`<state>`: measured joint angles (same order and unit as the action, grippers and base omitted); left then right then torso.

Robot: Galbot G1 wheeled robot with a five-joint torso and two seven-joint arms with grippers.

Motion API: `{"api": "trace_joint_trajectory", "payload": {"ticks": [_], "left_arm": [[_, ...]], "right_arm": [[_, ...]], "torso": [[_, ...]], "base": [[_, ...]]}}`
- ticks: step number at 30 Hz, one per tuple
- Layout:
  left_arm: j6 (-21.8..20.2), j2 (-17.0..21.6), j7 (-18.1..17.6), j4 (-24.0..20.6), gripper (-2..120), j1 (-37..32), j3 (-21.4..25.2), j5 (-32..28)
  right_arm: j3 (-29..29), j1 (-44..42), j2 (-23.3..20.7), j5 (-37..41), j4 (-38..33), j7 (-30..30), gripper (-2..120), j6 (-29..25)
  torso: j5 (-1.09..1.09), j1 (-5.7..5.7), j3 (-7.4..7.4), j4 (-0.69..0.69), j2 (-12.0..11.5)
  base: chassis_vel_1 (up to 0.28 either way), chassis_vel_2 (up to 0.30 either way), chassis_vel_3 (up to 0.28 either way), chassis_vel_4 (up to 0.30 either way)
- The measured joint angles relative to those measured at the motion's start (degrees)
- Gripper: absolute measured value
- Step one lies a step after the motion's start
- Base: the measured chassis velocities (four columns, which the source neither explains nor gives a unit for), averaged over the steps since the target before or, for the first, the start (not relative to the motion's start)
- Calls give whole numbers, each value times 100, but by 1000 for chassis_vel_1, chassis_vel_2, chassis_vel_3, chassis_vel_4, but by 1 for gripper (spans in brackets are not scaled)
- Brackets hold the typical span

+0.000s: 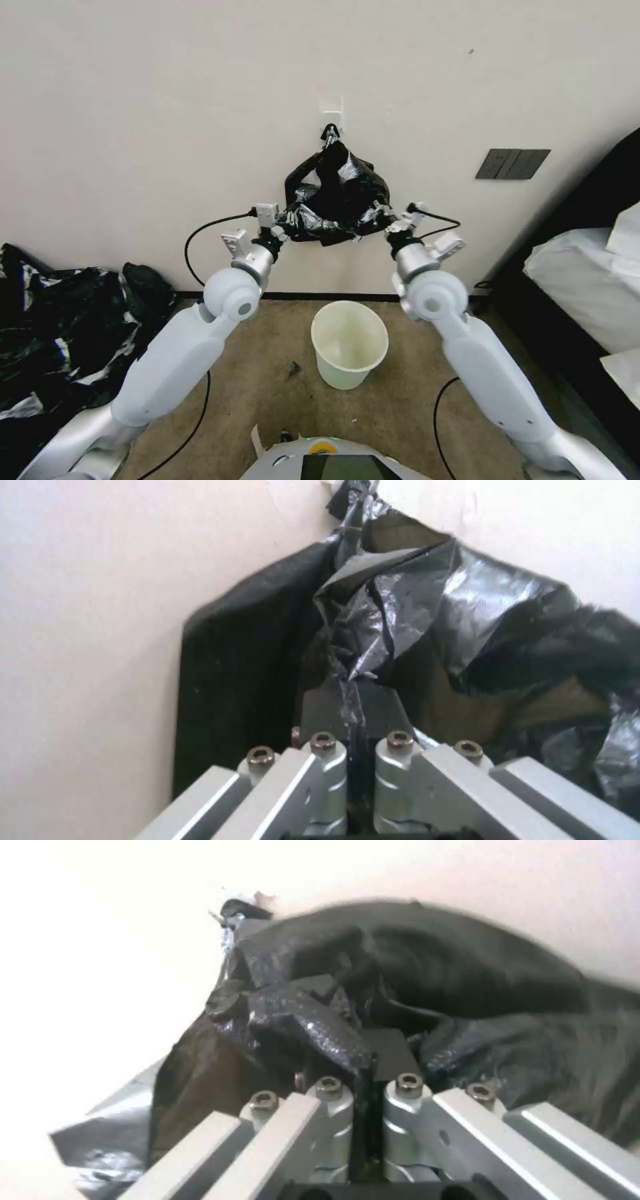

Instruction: Place a trash bag onto the trash bin.

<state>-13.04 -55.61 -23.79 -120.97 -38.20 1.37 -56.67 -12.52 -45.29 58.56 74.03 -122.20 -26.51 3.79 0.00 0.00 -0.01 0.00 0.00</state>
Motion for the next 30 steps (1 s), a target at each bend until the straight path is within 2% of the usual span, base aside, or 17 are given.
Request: {"api": "trace_joint_trajectory", "payload": {"ticks": [2,7,8,10,17,20,21,23,25,30], "left_arm": [[31,18,-12,-124,0,-224,64,-220],[60,71,-16,-364,0,-836,240,-291],[96,131,-9,-552,0,-1309,366,-258],[156,219,-1,-818,0,-1764,497,-224],[175,476,-2,-1361,0,-2023,632,-339],[175,760,-1,-1734,0,-2330,812,-386],[175,760,-1,-1734,0,-2330,812,-386],[175,902,4,-1924,0,-2611,995,-389],[174,972,12,-2002,0,-2735,1089,-389],[162,1135,68,-2051,0,-2781,1167,-360]], "right_arm": [[-133,-238,6,330,-115,-78,0,-7],[-398,-771,99,853,-343,-273,0,-27],[-589,-1145,148,1077,-525,-322,0,-32],[-775,-1526,157,1249,-824,-333,0,-47],[-1040,-1738,-121,2104,-1638,-665,0,-144],[-1434,-1917,-407,2845,-2108,-1035,0,-208],[-1434,-1917,-407,2845,-2108,-1035,0,-208],[-1719,-2159,-502,3335,-2156,-1216,0,-264],[-1870,-2314,-492,3466,-2161,-1221,0,-268],[-1982,-2844,-50,3543,-2154,-1101,0,-277]], "torso": [[1,0,0,-1,0],[0,0,0,1,0],[1,0,0,1,0],[0,0,0,1,0],[1,0,0,1,0],[-2,-1,-1,-1,0],[-2,-1,-1,-1,0],[2,0,0,2,0],[1,-1,0,2,0],[1,0,0,0,0]], "base": [[0,0,0,0],[0,0,0,0],[0,0,0,0],[0,0,0,0],[0,0,0,0],[0,0,0,0],[0,0,0,0],[0,0,0,0],[0,0,0,0],[0,0,0,0]]}}
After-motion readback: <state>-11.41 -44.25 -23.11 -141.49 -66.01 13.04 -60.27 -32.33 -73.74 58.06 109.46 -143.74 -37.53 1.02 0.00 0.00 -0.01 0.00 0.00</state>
